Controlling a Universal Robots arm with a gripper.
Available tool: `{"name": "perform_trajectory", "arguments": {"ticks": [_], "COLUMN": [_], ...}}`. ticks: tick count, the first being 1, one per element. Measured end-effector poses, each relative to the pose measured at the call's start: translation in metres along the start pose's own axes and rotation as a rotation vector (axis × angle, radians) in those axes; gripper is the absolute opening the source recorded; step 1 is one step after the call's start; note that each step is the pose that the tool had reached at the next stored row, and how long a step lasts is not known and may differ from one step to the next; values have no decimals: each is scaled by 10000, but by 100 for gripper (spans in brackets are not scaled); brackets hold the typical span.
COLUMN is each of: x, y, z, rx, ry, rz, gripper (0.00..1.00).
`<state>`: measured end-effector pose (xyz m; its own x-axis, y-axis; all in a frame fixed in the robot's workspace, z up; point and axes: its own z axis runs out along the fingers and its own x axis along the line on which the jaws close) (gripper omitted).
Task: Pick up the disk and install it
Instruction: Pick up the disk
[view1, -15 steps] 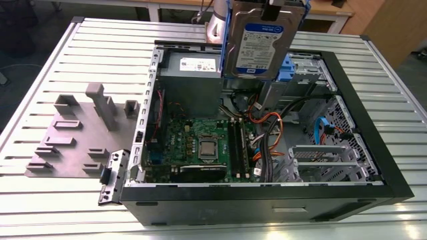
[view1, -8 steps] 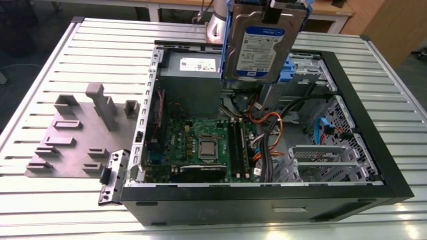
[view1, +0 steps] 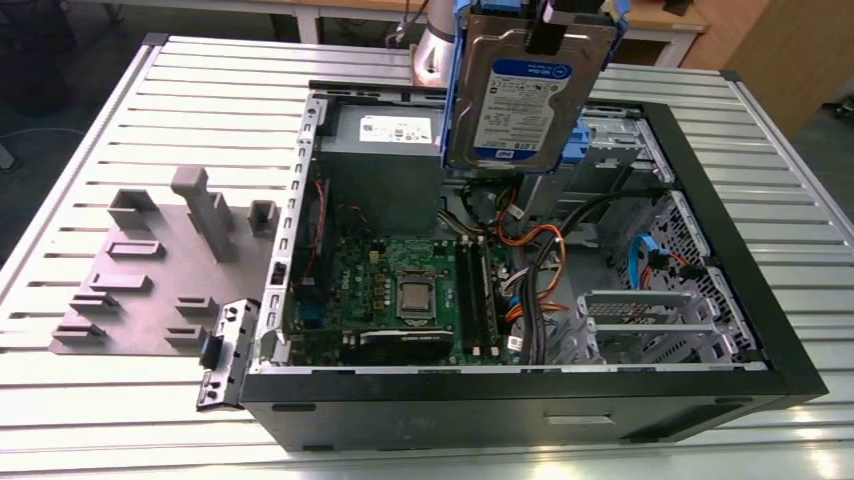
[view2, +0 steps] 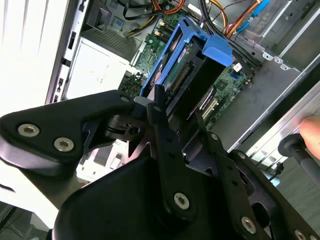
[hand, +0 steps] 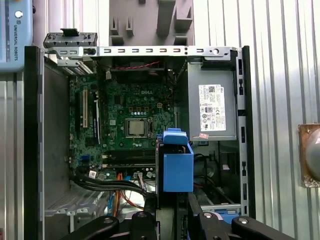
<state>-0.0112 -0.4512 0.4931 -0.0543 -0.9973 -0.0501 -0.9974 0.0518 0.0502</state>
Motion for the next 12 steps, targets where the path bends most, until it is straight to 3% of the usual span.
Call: {"name": "perform_trajectory", "arguments": {"ticks": [12], "x": [99], "y": [-5], "z": [-1], "rx": [0], "ry": [0], "rz": [1], "gripper": [35]}}
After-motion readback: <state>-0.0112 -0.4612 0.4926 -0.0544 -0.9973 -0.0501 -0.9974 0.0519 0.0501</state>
